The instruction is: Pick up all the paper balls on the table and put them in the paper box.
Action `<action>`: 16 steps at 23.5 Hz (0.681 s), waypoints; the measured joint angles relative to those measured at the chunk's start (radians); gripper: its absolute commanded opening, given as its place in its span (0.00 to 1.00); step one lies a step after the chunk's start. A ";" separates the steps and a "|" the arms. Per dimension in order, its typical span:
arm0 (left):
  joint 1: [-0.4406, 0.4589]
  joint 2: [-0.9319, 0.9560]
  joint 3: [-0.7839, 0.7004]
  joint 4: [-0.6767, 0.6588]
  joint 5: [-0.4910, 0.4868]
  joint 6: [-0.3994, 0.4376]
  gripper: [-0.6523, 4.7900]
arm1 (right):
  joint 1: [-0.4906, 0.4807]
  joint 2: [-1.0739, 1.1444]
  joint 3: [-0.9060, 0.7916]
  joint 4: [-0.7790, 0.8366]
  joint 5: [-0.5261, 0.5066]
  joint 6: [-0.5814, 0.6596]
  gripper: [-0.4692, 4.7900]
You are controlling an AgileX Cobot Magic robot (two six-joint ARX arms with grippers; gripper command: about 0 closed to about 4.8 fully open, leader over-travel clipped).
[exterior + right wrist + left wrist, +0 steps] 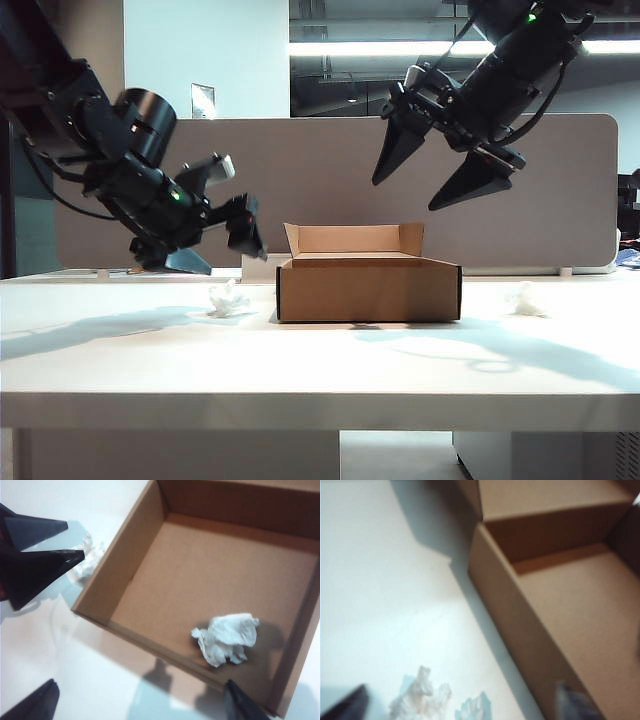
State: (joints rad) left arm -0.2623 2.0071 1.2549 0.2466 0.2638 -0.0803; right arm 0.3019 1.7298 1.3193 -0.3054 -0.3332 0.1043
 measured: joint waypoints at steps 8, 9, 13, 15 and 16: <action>-0.006 0.023 0.003 -0.004 -0.093 -0.003 0.96 | 0.000 0.000 0.000 -0.027 0.000 0.000 0.99; -0.006 0.029 0.005 -0.006 -0.093 -0.004 0.96 | 0.000 0.000 0.000 -0.028 0.000 0.000 0.99; -0.015 0.045 0.008 -0.017 -0.093 -0.003 0.74 | 0.000 0.000 0.000 -0.035 0.000 0.000 0.99; -0.020 0.047 0.009 -0.018 -0.093 -0.004 0.70 | 0.000 0.000 0.000 -0.037 0.000 0.000 0.99; -0.024 0.049 0.010 -0.018 -0.093 -0.005 0.70 | 0.000 0.000 0.000 -0.037 0.000 0.000 0.99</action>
State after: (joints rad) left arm -0.2863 2.0563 1.2644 0.2291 0.1711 -0.0849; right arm 0.3016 1.7302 1.3193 -0.3424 -0.3336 0.1043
